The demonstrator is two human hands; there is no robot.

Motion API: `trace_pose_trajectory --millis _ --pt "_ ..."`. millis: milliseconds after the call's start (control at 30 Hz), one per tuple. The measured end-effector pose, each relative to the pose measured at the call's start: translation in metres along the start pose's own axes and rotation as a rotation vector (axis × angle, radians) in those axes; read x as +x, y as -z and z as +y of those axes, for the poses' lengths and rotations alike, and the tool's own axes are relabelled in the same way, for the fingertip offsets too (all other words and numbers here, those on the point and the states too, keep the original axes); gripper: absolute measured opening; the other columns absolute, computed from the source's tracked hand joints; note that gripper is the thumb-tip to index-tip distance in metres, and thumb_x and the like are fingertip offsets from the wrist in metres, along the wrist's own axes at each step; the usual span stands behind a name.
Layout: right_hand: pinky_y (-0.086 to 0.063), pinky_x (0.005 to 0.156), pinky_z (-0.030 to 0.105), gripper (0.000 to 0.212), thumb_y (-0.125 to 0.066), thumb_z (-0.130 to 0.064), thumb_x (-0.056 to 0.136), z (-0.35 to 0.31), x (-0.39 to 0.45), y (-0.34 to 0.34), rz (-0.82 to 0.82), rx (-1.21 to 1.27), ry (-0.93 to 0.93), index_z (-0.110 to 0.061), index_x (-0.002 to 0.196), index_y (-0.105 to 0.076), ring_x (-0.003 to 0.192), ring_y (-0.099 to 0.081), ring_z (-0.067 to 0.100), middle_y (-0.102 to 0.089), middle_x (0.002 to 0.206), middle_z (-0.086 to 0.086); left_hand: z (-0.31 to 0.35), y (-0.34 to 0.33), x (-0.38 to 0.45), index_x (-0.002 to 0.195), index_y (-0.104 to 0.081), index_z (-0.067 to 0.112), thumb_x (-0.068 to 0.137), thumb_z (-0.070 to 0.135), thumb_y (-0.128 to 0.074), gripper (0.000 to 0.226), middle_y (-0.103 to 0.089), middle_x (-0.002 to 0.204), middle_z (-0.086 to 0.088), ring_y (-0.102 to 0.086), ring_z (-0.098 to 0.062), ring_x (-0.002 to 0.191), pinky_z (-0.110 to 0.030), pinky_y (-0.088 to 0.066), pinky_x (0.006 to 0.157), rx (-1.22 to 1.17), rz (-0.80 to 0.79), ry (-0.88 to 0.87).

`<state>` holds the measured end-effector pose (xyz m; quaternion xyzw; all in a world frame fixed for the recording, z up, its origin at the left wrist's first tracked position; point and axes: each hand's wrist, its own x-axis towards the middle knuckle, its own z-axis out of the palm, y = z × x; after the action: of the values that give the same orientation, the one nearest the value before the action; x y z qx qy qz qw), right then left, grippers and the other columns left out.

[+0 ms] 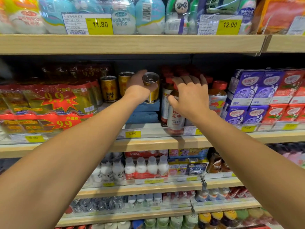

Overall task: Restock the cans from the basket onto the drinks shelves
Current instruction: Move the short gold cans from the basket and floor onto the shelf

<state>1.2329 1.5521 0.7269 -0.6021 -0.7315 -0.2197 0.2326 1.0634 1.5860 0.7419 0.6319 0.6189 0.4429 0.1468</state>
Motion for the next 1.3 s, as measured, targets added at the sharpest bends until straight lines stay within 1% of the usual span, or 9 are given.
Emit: trace_pose_trajectory --millis 167,367,533,600,700,833,933,1100,1300 --pt "-0.015 0.116 0.049 0.05 -0.048 -0.049 0.089 0.0 0.0 -0.001 0.008 0.019 -0.008 -0.025 0.132 -0.053 0.109 -0.058 0.033 -0.067 0.107 0.008 -0.002 -0.01 0.006 0.146 -0.04 0.022 0.088 0.034 -0.068 0.065 -0.049 0.144 -0.004 -0.046 -0.026 0.132 -0.038 -0.042 0.106 0.052 0.0 0.024" --pt "-0.018 0.115 0.049 0.046 -0.048 -0.047 0.088 0.0 0.0 -0.001 0.022 0.024 -0.008 -0.023 0.127 -0.056 0.102 -0.061 0.033 -0.068 0.101 0.007 -0.006 -0.015 0.002 0.138 -0.049 0.029 0.093 0.035 -0.06 0.046 -0.049 0.142 -0.007 -0.045 -0.029 0.13 -0.036 -0.039 0.104 0.188 0.007 -0.107" --pt "-0.018 0.115 0.049 0.048 -0.048 -0.048 0.089 0.0 -0.001 -0.003 0.018 0.025 -0.008 -0.025 0.13 -0.054 0.107 -0.059 0.033 -0.067 0.107 0.007 -0.009 -0.007 0.002 0.148 -0.035 0.033 0.083 0.009 -0.072 0.079 -0.022 0.159 -0.003 -0.025 -0.028 0.144 -0.039 -0.032 0.112 0.427 -0.108 -0.132" --pt "-0.017 0.115 0.049 0.046 -0.048 -0.048 0.088 -0.001 0.0 -0.003 0.019 0.029 -0.013 -0.025 0.128 -0.054 0.106 -0.059 0.032 -0.067 0.106 0.006 -0.008 -0.003 0.004 0.149 -0.032 0.032 0.084 0.009 -0.07 0.079 -0.018 0.16 -0.001 -0.022 -0.029 0.145 -0.04 -0.031 0.112 0.551 -0.104 -0.169" --pt "-0.016 0.116 0.049 0.047 -0.048 -0.047 0.088 -0.001 0.0 -0.003 0.019 0.034 -0.024 -0.025 0.129 -0.054 0.108 -0.058 0.032 -0.067 0.108 0.006 -0.009 0.001 0.006 0.148 -0.033 0.034 0.086 0.029 -0.067 0.071 -0.029 0.157 0.002 -0.024 -0.029 0.141 -0.045 -0.026 0.109 0.788 -0.03 -0.301" --pt "-0.014 0.116 0.049 0.047 -0.047 -0.046 0.089 -0.003 -0.002 -0.002 0.015 0.033 -0.033 -0.024 0.13 -0.054 0.104 -0.059 0.033 -0.068 0.101 0.008 -0.014 0.006 0.013 0.142 -0.042 0.034 0.086 0.045 -0.062 0.061 -0.044 0.148 0.002 -0.031 -0.029 0.134 -0.047 -0.023 0.104 0.876 0.035 -0.382" --pt "-0.015 0.116 0.049 0.043 -0.048 -0.046 0.089 -0.003 -0.002 0.0 0.003 0.029 -0.043 -0.021 0.121 -0.059 0.101 -0.06 0.032 -0.067 0.099 0.008 -0.012 0.006 0.017 0.134 -0.053 0.03 0.083 0.052 -0.061 0.055 -0.053 0.135 -0.003 -0.037 -0.032 0.127 -0.05 -0.023 0.103 0.932 0.087 -0.398" --pt "-0.015 0.116 0.049 0.044 -0.049 -0.045 0.089 -0.004 -0.004 0.002 0.014 0.035 -0.043 -0.019 0.123 -0.059 0.107 -0.057 0.033 -0.066 0.105 0.009 -0.012 0.002 0.024 0.12 -0.062 0.022 0.079 0.059 -0.06 0.055 -0.056 0.124 -0.009 -0.042 -0.035 0.121 -0.054 -0.024 0.104 0.983 0.136 -0.382" --pt "-0.014 0.116 0.049 0.046 -0.05 -0.044 0.089 -0.005 -0.004 0.001 0.024 0.042 -0.042 -0.02 0.128 -0.057 0.111 -0.056 0.033 -0.066 0.111 0.008 -0.023 0.007 0.034 0.134 -0.05 0.026 0.08 0.052 -0.066 0.062 -0.053 0.139 -0.003 -0.038 -0.031 0.135 -0.063 -0.008 0.115 0.887 0.014 -0.426"
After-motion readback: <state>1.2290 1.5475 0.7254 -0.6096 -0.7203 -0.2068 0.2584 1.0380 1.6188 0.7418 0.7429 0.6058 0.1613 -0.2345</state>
